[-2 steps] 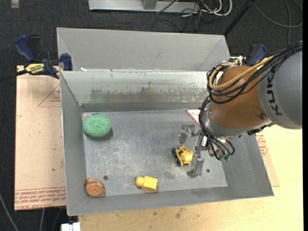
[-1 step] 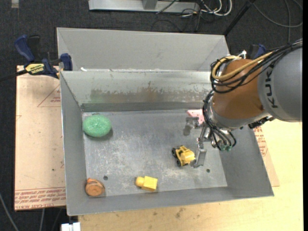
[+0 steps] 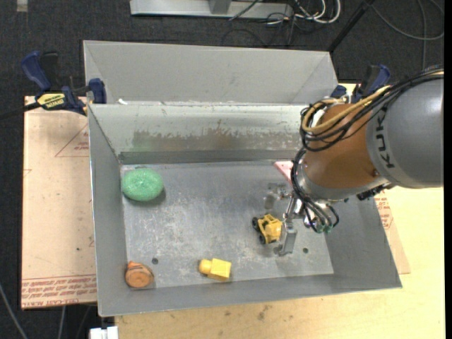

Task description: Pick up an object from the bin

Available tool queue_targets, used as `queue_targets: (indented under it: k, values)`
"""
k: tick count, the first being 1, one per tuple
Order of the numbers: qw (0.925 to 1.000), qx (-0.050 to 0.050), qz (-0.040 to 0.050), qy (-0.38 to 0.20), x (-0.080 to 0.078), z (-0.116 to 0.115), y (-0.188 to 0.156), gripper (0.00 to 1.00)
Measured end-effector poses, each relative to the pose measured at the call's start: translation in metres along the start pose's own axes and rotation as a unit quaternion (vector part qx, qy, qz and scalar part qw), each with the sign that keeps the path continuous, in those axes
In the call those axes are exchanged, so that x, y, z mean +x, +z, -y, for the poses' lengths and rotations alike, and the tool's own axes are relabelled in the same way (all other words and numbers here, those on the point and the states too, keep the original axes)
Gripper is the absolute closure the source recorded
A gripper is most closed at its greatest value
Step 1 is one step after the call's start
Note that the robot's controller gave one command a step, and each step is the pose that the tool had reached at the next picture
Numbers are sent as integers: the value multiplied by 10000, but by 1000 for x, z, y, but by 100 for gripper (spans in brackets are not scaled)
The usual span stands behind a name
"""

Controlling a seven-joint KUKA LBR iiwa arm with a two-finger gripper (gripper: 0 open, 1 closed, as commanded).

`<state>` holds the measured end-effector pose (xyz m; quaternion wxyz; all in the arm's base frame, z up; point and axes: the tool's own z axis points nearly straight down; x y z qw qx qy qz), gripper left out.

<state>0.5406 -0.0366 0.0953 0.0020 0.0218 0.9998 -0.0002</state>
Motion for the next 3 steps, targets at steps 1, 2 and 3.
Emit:
queue_targets:
  k: [1,2,3]
  values:
    - [9981,-8,6,623,11,2,23,100]
    - [9981,-8,6,622,11,2,23,100]
    - [9973,-5,-25,737,27,8,-167,100]
